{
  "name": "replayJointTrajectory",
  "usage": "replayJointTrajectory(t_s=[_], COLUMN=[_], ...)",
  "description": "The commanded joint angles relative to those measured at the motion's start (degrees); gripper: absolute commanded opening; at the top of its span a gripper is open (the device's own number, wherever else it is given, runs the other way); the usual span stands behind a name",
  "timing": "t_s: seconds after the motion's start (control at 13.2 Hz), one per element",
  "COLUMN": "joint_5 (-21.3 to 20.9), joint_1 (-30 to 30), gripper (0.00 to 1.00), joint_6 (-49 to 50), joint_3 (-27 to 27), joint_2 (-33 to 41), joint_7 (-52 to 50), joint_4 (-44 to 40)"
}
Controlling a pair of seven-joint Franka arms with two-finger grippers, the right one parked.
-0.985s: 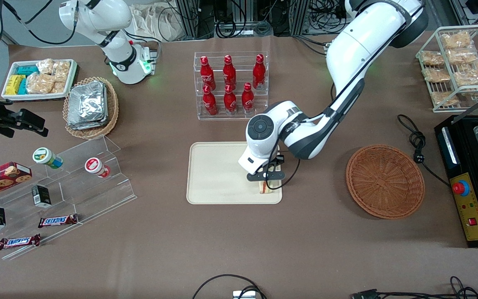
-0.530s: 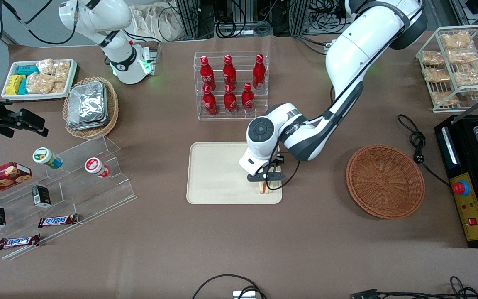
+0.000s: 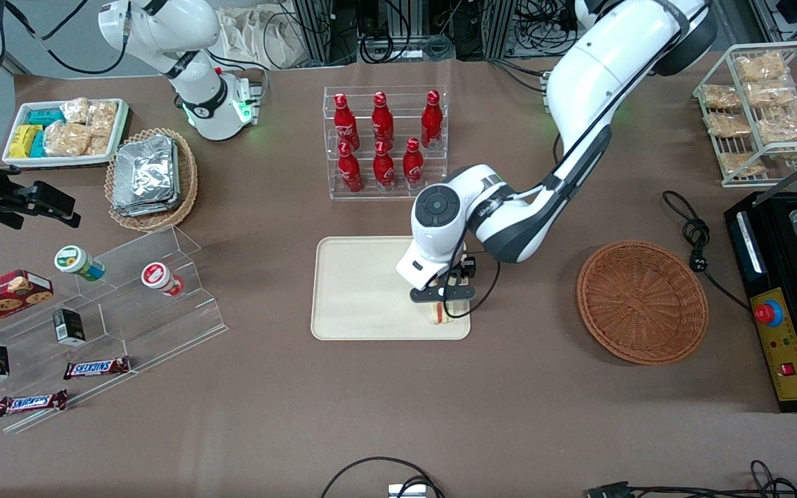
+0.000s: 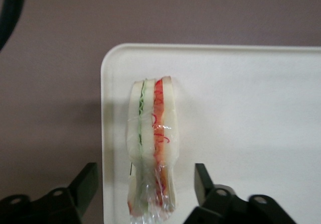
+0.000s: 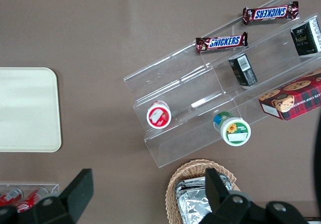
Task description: Place sandwich from basket to tray
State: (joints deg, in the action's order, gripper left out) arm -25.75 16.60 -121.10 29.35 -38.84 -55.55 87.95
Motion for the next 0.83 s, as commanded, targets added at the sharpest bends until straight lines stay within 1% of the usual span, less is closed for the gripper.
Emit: replayJointTrajectory(t_s=[0.0, 0.15, 0.23, 0.38, 0.61, 0.76], joint_5=[5.3, 14.3, 16.8, 17.3, 19.2, 18.5], joint_1=[-1.8, -5.9, -8.5, -14.2, -23.1, -27.5], gripper=[1.00, 1.00, 1.00, 1.00, 1.00, 1.00], joint_6=[0.3, 0.7, 2.0, 6.8, 19.5, 22.4], joint_3=[-2.9, -3.3, -3.9, -4.0, -4.1, -4.1], joint_2=[9.8, 15.8, 18.5, 23.4, 27.8, 30.7], joint_7=[3.5, 7.5, 9.9, 21.3, 32.1, 45.3], joint_4=[3.7, 4.6, 5.2, 5.7, 2.4, 2.5])
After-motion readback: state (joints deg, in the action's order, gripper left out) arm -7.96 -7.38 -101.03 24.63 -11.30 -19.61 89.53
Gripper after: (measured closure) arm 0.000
